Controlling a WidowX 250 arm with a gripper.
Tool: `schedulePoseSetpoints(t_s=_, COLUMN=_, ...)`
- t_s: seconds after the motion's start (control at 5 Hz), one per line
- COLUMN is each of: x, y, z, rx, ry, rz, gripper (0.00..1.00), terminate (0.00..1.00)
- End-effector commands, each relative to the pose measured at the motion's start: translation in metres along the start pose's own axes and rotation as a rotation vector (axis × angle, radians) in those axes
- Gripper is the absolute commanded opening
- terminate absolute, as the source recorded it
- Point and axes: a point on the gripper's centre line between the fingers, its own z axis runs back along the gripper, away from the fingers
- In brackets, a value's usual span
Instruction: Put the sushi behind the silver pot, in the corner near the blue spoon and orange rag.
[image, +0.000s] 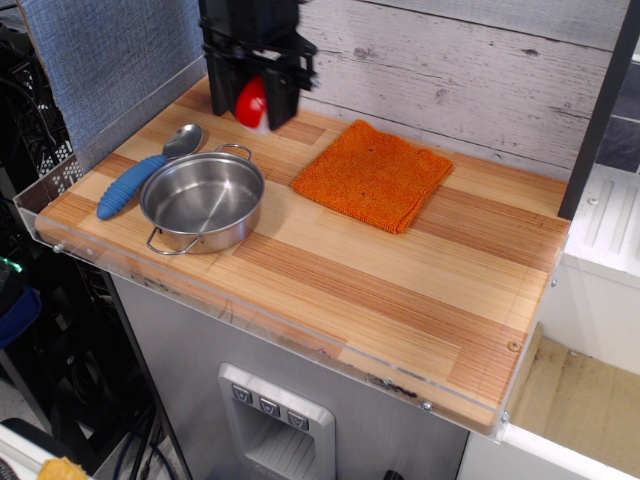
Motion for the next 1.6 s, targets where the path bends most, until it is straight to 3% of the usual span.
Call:
schedulePoseSetpoints(t_s=0.0, x=0.009, y=0.047, z=0.010, rx=0.054, ry=-0.026, rz=0.084, gripper=0.00, terminate=0.00)
schedulePoseSetpoints(t_s=0.8, x=0.030, y=0.065, z=-0.034, rx=0.105, ry=0.062, rz=0.116, gripper=0.00, terminate=0.00)
schedulePoseSetpoints(t_s=1.2, x=0.036, y=0.068, z=-0.045, rx=0.126, ry=0.065, rz=0.119, gripper=0.00, terminate=0.00)
schedulePoseSetpoints(t_s=1.4, x=0.037, y=0.066, z=-0.045, rx=0.125, ry=0.070, rz=0.110, gripper=1.00, terminate=0.00)
